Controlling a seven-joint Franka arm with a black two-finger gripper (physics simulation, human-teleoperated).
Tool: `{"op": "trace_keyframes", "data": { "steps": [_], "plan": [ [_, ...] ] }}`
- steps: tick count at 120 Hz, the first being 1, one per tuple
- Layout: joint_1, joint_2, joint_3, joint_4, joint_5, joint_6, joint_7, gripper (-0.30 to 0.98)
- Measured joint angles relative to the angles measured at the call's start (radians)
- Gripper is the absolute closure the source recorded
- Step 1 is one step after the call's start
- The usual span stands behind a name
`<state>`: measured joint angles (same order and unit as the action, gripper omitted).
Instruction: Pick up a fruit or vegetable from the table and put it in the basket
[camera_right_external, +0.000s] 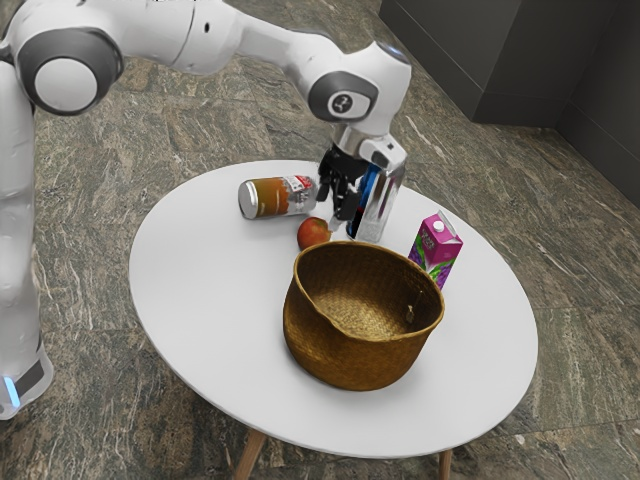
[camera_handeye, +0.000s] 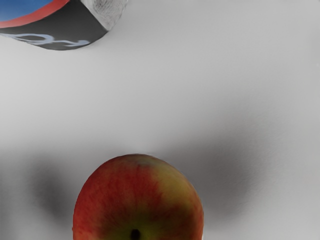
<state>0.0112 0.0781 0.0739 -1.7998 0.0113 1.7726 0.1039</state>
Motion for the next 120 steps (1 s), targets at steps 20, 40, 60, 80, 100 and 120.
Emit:
{"op": "trace_keyframes", "data": {
  "steps": [20, 40, 60, 80, 100, 120],
  "plan": [
    [0.041, 0.012, -0.004, 0.0, -0.011, 0.013, 0.01, 0.0],
    [0.065, 0.032, -0.033, -0.003, -0.018, 0.019, 0.021, 0.0],
    [0.065, 0.033, -0.04, -0.012, -0.034, 0.022, 0.029, 0.0],
    [0.076, 0.033, -0.04, -0.025, -0.046, 0.024, 0.036, 0.0],
    [0.088, 0.034, -0.04, -0.044, -0.06, 0.032, 0.04, 0.0],
    [0.096, 0.038, -0.039, -0.056, -0.076, 0.037, 0.044, 0.0]
  ]
}}
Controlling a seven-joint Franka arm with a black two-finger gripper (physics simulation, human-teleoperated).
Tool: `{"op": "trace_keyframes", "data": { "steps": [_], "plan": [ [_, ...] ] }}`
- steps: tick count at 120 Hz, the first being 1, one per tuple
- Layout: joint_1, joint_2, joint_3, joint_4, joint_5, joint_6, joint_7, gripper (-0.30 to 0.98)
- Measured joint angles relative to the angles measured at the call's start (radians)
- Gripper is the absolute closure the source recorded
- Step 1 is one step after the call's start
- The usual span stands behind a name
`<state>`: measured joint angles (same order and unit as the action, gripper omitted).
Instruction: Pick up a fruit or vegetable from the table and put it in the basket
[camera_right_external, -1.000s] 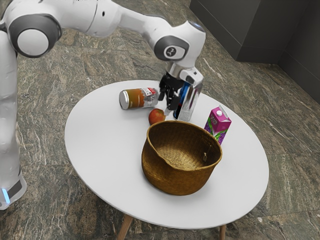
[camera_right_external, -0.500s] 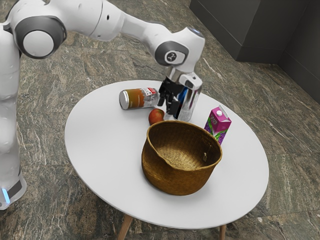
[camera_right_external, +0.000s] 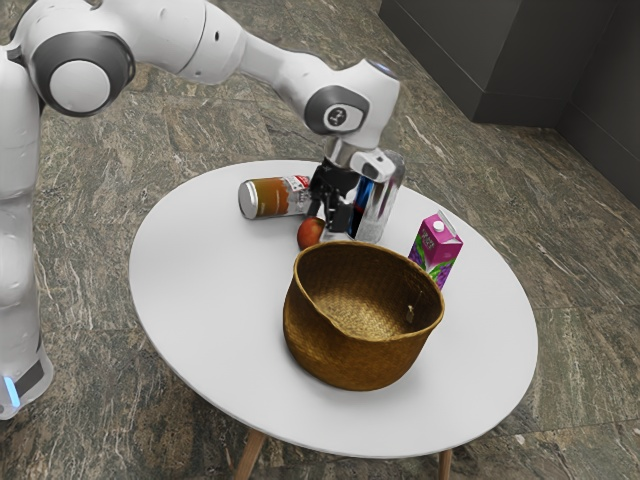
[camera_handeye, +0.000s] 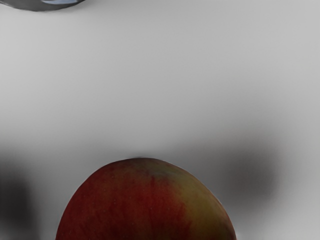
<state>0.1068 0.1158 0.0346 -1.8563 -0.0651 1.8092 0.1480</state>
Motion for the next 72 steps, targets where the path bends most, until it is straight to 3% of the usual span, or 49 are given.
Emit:
{"op": "trace_keyframes", "data": {
  "steps": [54, 72],
  "plan": [
    [0.005, 0.018, 0.001, -0.035, -0.027, 0.028, 0.006, 0.0],
    [0.005, 0.018, 0.001, -0.038, -0.029, 0.032, 0.007, 0.11]
  ]
}}
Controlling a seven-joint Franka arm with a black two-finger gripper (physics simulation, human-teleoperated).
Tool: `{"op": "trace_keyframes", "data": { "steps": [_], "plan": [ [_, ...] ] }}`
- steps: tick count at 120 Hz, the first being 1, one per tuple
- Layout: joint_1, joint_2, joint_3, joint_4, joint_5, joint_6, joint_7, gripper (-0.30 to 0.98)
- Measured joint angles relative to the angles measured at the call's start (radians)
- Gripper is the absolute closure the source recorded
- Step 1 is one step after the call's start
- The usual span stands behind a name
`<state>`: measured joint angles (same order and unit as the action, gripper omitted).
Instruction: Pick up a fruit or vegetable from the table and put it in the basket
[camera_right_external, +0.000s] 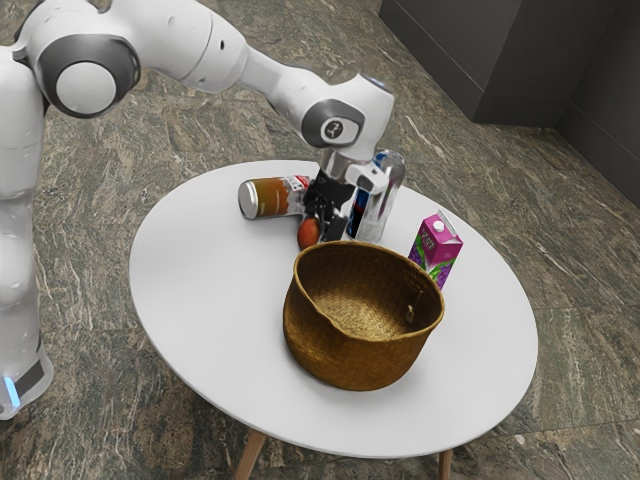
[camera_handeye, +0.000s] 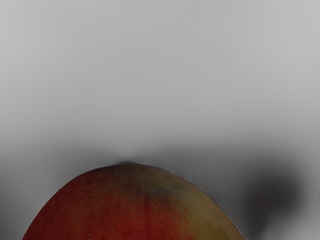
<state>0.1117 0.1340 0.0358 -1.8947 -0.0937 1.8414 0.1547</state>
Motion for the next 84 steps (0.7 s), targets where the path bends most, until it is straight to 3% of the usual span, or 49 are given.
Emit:
{"op": "trace_keyframes", "data": {
  "steps": [27, 44, 64, 84],
  "plan": [
    [0.0, -0.002, 0.0, 0.002, 0.006, 0.003, -0.007, 0.29],
    [-0.009, -0.041, -0.003, 0.002, 0.017, 0.0, -0.019, 0.33],
    [-0.02, -0.17, -0.028, 0.012, 0.06, -0.044, -0.04, 0.33],
    [-0.062, -0.205, -0.085, 0.147, 0.115, -0.161, -0.073, 0.33]
  ]
}}
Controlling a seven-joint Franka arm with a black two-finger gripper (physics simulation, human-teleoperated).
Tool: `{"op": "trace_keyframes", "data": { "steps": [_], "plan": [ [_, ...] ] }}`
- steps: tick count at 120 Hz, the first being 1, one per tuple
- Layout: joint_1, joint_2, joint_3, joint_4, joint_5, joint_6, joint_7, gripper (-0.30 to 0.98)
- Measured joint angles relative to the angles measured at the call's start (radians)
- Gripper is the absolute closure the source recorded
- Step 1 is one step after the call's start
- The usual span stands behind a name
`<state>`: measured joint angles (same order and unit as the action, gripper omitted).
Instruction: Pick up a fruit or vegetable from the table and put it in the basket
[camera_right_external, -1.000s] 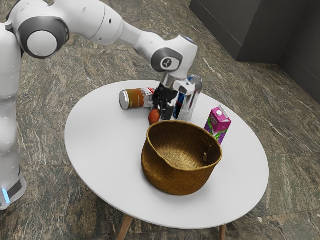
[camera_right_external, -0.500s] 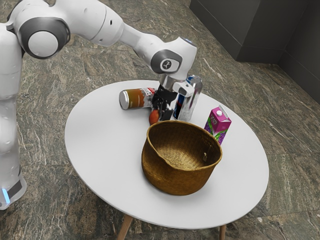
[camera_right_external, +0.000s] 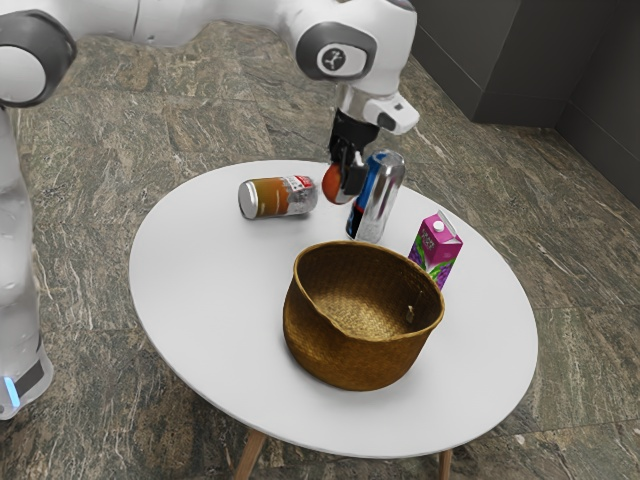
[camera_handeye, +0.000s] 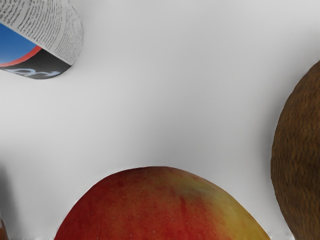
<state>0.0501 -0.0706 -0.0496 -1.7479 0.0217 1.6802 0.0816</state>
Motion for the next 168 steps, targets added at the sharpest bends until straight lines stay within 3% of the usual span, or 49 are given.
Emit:
{"op": "trace_keyframes", "data": {
  "steps": [18, 46, 75, 100, 114, 140, 150, 154, 168],
  "plan": [
    [-0.104, 0.023, -0.026, 0.124, 0.039, -0.11, -0.03, 0.32],
    [-0.165, 0.128, -0.142, 0.21, 0.052, -0.186, -0.07, 0.33],
    [-0.099, 0.239, -0.192, 0.276, 0.048, -0.211, -0.098, 0.33],
    [-0.103, 0.289, -0.23, 0.314, 0.047, -0.216, -0.114, 0.33],
    [-0.102, 0.297, -0.23, 0.318, 0.04, -0.216, -0.119, 0.16],
    [-0.105, 0.297, -0.221, 0.329, 0.036, -0.213, -0.123, 0.03],
    [-0.104, 0.223, -0.214, 0.343, 0.09, -0.211, -0.115, 0.02],
    [-0.116, 0.171, -0.19, 0.339, 0.131, -0.208, -0.11, 0.01],
    [-0.184, 0.093, 0.023, 0.264, 0.211, -0.152, -0.067, 0.01]
  ]
}}
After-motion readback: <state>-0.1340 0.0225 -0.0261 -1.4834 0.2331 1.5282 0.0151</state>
